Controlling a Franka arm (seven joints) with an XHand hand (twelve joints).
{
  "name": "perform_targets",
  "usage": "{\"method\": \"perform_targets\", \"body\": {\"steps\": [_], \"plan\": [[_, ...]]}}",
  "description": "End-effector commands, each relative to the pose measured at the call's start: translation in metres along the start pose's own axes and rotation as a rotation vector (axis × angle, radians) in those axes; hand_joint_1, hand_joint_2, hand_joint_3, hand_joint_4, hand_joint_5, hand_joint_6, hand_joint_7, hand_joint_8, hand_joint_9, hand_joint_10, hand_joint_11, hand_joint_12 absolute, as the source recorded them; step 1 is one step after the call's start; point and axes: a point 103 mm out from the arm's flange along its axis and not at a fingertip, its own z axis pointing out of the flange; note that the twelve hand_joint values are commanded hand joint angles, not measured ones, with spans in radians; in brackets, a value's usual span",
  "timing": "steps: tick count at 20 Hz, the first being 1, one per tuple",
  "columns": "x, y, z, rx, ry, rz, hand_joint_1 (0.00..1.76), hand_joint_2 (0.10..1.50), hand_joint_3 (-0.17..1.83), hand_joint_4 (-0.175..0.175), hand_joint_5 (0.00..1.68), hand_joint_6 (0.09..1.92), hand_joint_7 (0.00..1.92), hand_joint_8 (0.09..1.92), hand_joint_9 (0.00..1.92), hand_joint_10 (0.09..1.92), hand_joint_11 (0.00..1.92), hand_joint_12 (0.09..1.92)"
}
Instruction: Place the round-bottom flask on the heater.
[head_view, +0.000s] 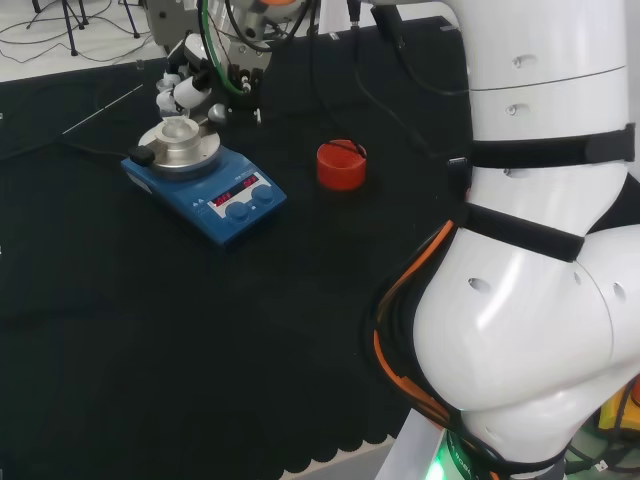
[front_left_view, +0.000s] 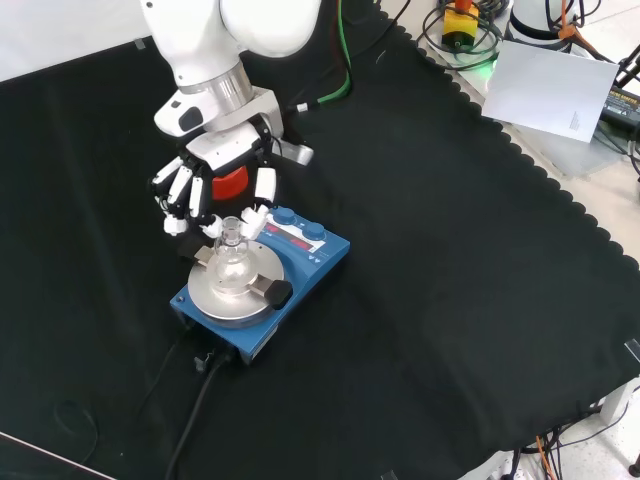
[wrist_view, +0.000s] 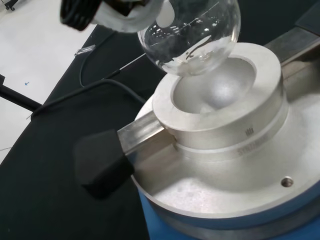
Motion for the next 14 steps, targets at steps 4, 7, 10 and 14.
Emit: {"method": "perform_targets", "body": {"steps": [4,7,10,14], "plan": [[-0.011,0.004,0.002,0.010,0.017,0.016,1.04,0.75,0.72,0.175,1.03,1.11,0.48,0.54,0.60,0.55,0.13,1.33],[-0.009,0.005,0.007,0.018,0.005,0.021,1.04,0.75,0.72,0.175,1.03,1.11,0.48,0.54,0.60,0.55,0.13,1.33],[-0.008,0.007,0.014,0.024,0.008,0.022,1.04,0.75,0.72,0.175,1.03,1.11,0.48,0.54,0.60,0.55,0.13,1.33],[-0.015,0.007,0.014,0.022,0.019,0.027,1.04,0.75,0.72,0.175,1.03,1.11,0.47,0.54,0.60,0.55,0.13,1.33]]}}
